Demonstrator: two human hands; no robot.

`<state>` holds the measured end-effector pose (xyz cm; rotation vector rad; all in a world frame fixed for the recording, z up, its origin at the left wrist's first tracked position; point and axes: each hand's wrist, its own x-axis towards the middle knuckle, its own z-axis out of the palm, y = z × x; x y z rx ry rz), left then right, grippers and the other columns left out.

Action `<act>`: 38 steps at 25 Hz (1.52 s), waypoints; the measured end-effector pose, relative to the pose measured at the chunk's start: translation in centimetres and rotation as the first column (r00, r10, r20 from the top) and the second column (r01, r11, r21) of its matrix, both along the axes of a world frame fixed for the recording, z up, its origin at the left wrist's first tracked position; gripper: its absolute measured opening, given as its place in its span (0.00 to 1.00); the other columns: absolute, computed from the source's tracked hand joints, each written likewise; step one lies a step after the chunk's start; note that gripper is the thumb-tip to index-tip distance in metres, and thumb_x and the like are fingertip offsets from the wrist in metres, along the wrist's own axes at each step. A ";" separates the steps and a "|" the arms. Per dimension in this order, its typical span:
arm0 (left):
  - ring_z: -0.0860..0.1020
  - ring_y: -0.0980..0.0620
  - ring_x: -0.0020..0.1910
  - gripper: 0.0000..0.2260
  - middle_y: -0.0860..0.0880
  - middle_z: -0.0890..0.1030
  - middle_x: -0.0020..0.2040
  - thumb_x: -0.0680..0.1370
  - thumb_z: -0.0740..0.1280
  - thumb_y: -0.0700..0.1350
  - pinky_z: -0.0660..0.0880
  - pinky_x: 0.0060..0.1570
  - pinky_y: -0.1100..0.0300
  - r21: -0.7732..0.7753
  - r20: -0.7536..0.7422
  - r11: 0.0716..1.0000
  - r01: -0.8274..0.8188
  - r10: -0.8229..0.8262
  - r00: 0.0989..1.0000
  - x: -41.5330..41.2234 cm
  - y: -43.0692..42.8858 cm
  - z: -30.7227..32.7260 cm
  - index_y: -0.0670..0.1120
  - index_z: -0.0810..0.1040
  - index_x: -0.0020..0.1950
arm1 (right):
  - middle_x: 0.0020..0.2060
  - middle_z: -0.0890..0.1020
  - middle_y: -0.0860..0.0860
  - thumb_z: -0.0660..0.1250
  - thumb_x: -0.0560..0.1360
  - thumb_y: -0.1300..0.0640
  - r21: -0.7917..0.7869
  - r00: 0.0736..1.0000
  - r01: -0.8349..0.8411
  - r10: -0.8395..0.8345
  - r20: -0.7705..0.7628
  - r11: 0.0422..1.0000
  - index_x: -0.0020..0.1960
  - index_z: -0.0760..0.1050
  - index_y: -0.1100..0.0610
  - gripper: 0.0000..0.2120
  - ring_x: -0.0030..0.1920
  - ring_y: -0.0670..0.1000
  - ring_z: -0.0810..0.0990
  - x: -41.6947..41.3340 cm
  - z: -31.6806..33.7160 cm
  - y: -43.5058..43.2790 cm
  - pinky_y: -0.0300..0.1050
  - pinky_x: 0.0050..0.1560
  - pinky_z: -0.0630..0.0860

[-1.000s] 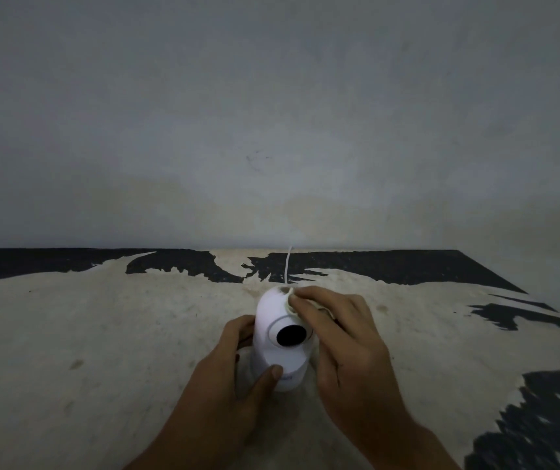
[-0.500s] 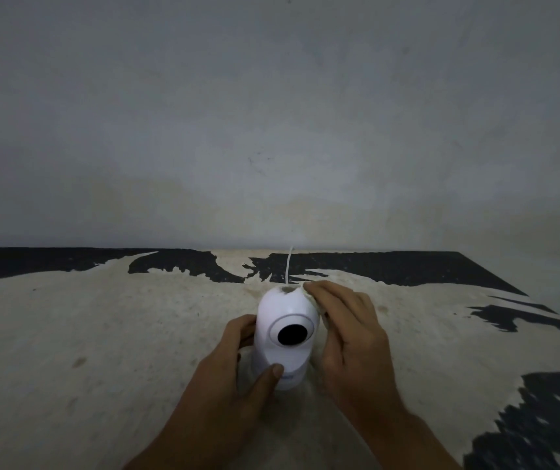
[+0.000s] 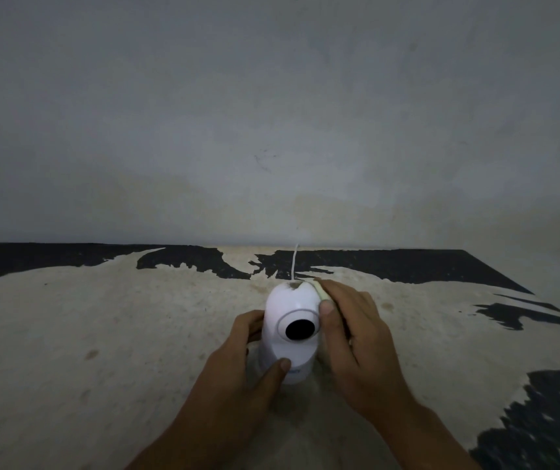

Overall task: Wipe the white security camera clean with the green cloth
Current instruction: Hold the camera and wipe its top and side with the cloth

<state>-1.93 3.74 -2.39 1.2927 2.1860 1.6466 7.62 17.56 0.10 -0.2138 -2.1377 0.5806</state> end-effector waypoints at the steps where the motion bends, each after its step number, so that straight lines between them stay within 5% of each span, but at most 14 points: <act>1: 0.69 0.64 0.57 0.27 0.63 0.69 0.59 0.70 0.67 0.54 0.63 0.53 0.74 0.000 -0.007 1.000 0.006 -0.006 1.000 0.0 0.0 -0.1 0.56 0.59 0.66 | 0.53 0.76 0.38 0.54 0.79 0.51 -0.016 1.000 0.002 -0.003 -0.023 1.000 0.62 0.72 0.49 0.15 0.57 0.43 0.73 0.0 0.0 0.1 0.30 0.56 0.69; 5: 0.67 0.73 0.51 0.26 0.69 0.67 0.56 0.70 0.67 0.55 0.63 0.45 0.82 -0.015 -0.025 1.000 0.008 -0.009 1.000 -0.2 0.0 0.0 0.59 0.58 0.64 | 0.55 0.77 0.41 0.54 0.79 0.49 0.107 0.991 0.122 -0.115 -0.068 0.987 0.61 0.76 0.54 0.17 0.58 0.44 0.72 0.0 -0.6 0.2 0.45 0.61 0.68; 8: 0.68 0.71 0.52 0.27 0.68 0.67 0.57 0.70 0.67 0.54 0.63 0.47 0.81 -0.015 -0.017 1.000 0.006 -0.006 1.000 -0.1 0.0 -0.1 0.58 0.58 0.65 | 0.52 0.79 0.44 0.54 0.78 0.53 0.091 0.987 0.159 -0.155 -0.052 0.983 0.59 0.76 0.54 0.16 0.56 0.44 0.74 0.1 -0.6 0.7 0.52 0.59 0.72; 12: 0.67 0.73 0.51 0.26 0.71 0.65 0.55 0.70 0.67 0.55 0.64 0.46 0.81 -0.010 -0.043 1.000 0.003 -0.003 0.999 -0.1 0.0 -0.1 0.60 0.57 0.63 | 0.55 0.80 0.44 0.55 0.80 0.57 0.000 0.996 0.017 -0.017 -0.087 1.000 0.61 0.75 0.57 0.14 0.58 0.33 0.74 0.5 0.0 -0.6 0.28 0.59 0.70; 16: 0.68 0.63 0.58 0.27 0.63 0.68 0.59 0.71 0.67 0.54 0.64 0.58 0.70 -0.012 -0.021 1.000 -0.013 0.012 1.000 -0.1 0.1 -0.1 0.56 0.58 0.66 | 0.54 0.80 0.41 0.54 0.79 0.54 -0.215 0.999 0.006 -0.014 -0.033 0.977 0.62 0.72 0.48 0.14 0.56 0.34 0.76 0.1 -0.3 -1.3 0.23 0.53 0.71; 21: 0.68 0.72 0.50 0.26 0.70 0.66 0.55 0.70 0.67 0.55 0.64 0.45 0.81 -0.020 -0.030 1.000 -0.002 0.002 1.000 -0.1 0.0 0.1 0.60 0.57 0.62 | 0.57 0.79 0.49 0.53 0.79 0.50 -0.126 0.996 0.060 -0.067 -0.054 0.990 0.63 0.74 0.56 0.19 0.56 0.41 0.77 0.0 -0.3 -1.3 0.29 0.57 0.72; 26: 0.68 0.69 0.51 0.26 0.67 0.67 0.56 0.70 0.67 0.55 0.64 0.44 0.80 -0.013 -0.025 1.000 0.005 -0.005 1.000 0.0 0.0 0.1 0.59 0.57 0.63 | 0.51 0.82 0.49 0.53 0.80 0.51 -0.133 0.995 0.101 -0.101 0.003 0.986 0.60 0.75 0.53 0.16 0.51 0.45 0.80 -0.1 -0.4 -0.5 0.33 0.52 0.76; 29: 0.67 0.69 0.50 0.26 0.68 0.65 0.54 0.70 0.67 0.54 0.64 0.42 0.82 -0.024 -0.012 1.000 -0.012 0.011 1.000 0.0 0.2 0.2 0.60 0.57 0.63 | 0.53 0.81 0.53 0.53 0.79 0.50 -0.022 0.991 0.097 -0.099 -0.088 0.995 0.59 0.76 0.60 0.19 0.54 0.47 0.78 -0.2 -0.4 -0.9 0.38 0.57 0.75; 33: 0.68 0.65 0.56 0.26 0.67 0.67 0.56 0.70 0.67 0.55 0.64 0.46 0.79 -0.020 0.001 1.000 0.000 0.000 1.000 0.0 0.1 0.1 0.59 0.59 0.63 | 0.54 0.81 0.57 0.50 0.81 0.47 0.016 0.991 0.093 -0.091 -0.100 0.996 0.58 0.76 0.65 0.25 0.55 0.52 0.79 -0.5 -1.0 -1.1 0.52 0.57 0.77; 38: 0.67 0.63 0.56 0.26 0.64 0.67 0.57 0.71 0.67 0.54 0.62 0.52 0.75 -0.015 0.002 1.000 -0.025 0.025 1.000 0.1 0.1 0.2 0.58 0.58 0.64 | 0.56 0.81 0.54 0.52 0.80 0.49 -0.021 0.993 0.034 -0.036 -0.116 0.999 0.60 0.76 0.61 0.21 0.57 0.47 0.77 -0.2 -0.5 -1.3 0.45 0.61 0.72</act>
